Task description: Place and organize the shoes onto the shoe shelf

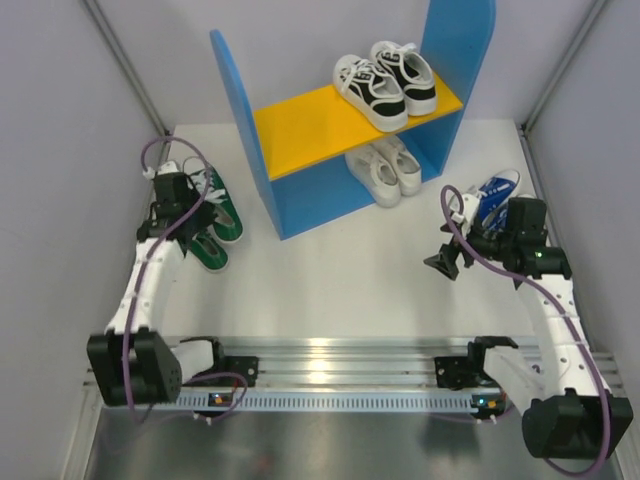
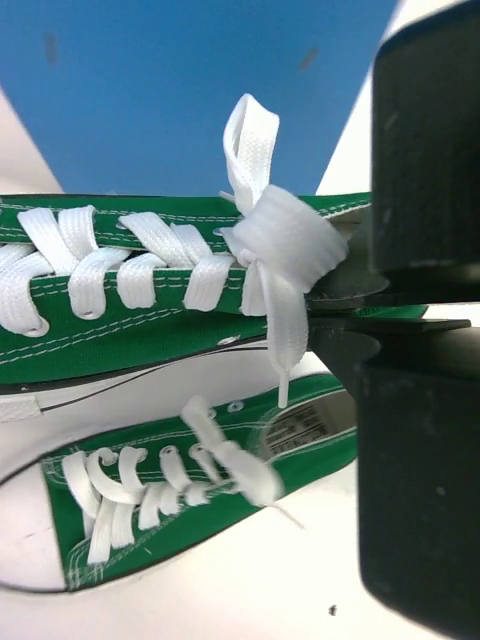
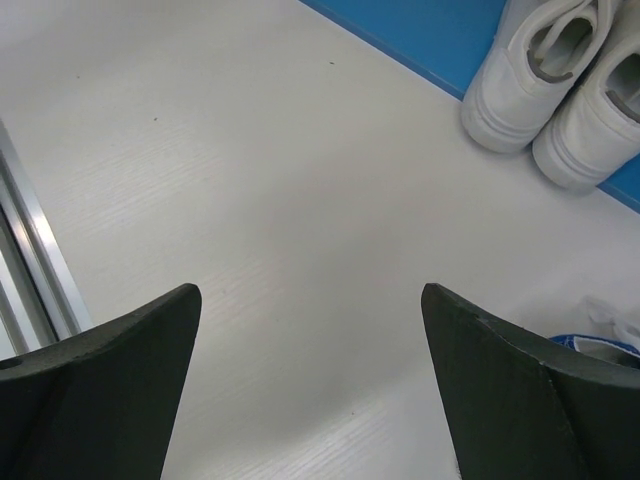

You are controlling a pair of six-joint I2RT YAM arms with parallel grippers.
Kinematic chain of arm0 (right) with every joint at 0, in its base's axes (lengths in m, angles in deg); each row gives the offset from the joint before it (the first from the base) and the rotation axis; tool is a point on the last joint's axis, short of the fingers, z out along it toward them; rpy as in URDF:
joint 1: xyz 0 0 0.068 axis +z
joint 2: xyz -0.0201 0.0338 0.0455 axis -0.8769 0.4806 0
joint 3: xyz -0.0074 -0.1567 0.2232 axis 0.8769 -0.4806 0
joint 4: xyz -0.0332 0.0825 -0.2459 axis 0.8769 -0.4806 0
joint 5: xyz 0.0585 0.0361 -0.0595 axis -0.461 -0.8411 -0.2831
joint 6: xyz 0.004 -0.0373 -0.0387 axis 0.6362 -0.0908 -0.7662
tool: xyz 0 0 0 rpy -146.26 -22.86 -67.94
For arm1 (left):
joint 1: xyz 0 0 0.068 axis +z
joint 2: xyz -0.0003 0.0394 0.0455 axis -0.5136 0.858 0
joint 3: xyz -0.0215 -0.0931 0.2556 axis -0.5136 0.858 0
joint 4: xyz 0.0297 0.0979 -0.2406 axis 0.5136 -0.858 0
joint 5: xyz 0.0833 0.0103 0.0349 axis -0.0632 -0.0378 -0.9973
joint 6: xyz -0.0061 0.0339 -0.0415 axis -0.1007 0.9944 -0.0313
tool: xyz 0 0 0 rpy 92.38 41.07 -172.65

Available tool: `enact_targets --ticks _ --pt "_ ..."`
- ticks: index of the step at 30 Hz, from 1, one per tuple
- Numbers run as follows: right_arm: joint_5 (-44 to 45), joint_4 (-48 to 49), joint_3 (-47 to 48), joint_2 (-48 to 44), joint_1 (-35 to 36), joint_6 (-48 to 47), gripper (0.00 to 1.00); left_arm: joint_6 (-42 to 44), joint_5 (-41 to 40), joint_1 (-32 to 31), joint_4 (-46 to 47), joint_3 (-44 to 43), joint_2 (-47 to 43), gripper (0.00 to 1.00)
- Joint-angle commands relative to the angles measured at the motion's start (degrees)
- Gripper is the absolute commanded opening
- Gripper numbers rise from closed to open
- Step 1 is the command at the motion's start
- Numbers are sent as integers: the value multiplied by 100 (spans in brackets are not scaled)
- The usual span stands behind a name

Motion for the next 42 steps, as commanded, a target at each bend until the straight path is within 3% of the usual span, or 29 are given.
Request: enact_targets --ticks 1,8,13,17,22,27,35,42 --pt "-409 -68 8 -49 -61 -199 92 -516 317 23 26 324 -1521 0" --pt "-683 -955 490 126 -53 -761 92 -1229 1773 23 -1002 1072 -3832 0" --pt "-638 -1930 1070 206 9 -1349 93 -1318 3024 -29 -2223 967 -4590 0" --pt "-630 -2274 1160 136 79 -1403 93 -1642 3953 -249 -2348 1256 -5231 0" --pt "-568 -2169 1063 109 323 -1201 93 -1660 4457 -249 -2348 1634 -5321 0" --pt "-480 -1775 940 311 536 -956 93 -1678 4466 -249 -2313 1819 -5163 0" --pt "-489 -1123 659 592 888 -621 93 -1502 4624 -267 -2260 1644 -4697 0" --pt "-638 -930 650 680 967 -367 93 -1397 4695 -644 -2260 1460 -4346 0"
